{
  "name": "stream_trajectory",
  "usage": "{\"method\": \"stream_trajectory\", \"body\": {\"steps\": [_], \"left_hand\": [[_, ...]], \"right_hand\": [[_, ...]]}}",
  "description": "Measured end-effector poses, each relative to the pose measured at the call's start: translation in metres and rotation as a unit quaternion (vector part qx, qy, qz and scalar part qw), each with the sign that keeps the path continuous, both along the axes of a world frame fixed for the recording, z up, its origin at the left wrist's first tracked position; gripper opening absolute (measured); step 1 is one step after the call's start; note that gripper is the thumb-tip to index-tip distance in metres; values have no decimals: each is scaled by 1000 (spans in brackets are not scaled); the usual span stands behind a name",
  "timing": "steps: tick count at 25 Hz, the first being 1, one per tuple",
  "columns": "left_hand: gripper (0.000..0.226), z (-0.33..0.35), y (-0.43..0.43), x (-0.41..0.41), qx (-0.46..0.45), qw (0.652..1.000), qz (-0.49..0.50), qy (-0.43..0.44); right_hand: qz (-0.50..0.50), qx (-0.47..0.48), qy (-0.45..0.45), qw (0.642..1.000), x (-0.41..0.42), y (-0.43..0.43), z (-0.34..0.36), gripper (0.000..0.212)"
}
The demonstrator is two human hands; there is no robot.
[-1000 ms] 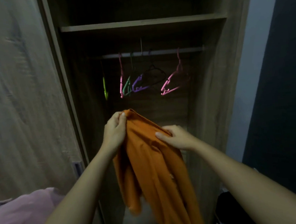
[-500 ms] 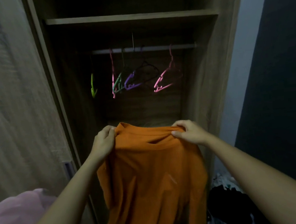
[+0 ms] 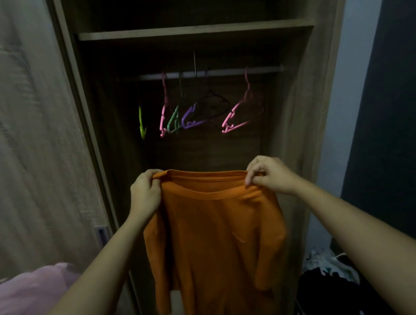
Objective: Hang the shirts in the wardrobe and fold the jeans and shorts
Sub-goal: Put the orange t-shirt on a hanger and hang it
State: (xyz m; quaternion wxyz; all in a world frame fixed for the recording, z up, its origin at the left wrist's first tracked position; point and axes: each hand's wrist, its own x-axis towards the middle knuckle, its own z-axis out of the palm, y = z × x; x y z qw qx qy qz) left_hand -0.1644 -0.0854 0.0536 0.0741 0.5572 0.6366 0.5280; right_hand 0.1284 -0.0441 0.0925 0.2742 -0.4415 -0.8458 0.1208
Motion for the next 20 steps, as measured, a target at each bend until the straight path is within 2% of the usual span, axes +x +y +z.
{"method": "stream_trajectory", "body": {"steps": [2,3,6,9,10,12,14,18,20], "left_hand": [[20,-1,-2,4,-31,999,-9,-4],[16,-2,-3,6,-41,999,-21,9],[23,-2,-4,12,-42,998,-45,20],[24,4,-3,14,-60,988,-29,142],[20,6,-3,13,-71,983,-40,162],[13,7,-2,3,-80,984,-71,146],[9,6,-3,-11,-71,987,-70,126],[17,11,-8,-22,-60,985,-117,109],[24,12,-7,-23,-54,981,-105,154]], "right_hand": [[-48,2,-130,990,4,3,-6,28],[-84,-24,-155,984,4,4,-11,37],[-139,-79,-138,977,-8,-3,-15,57],[-126,-153,-72,977,-25,-12,-9,68],[-124,-154,-74,978,-28,-13,-7,64],[-136,-127,-78,979,-27,-12,-4,45],[-166,-107,-43,979,-25,-12,-3,31],[-192,-82,-1,978,-28,-13,-4,25],[-192,-81,-6,978,-32,-11,-5,29]]}}
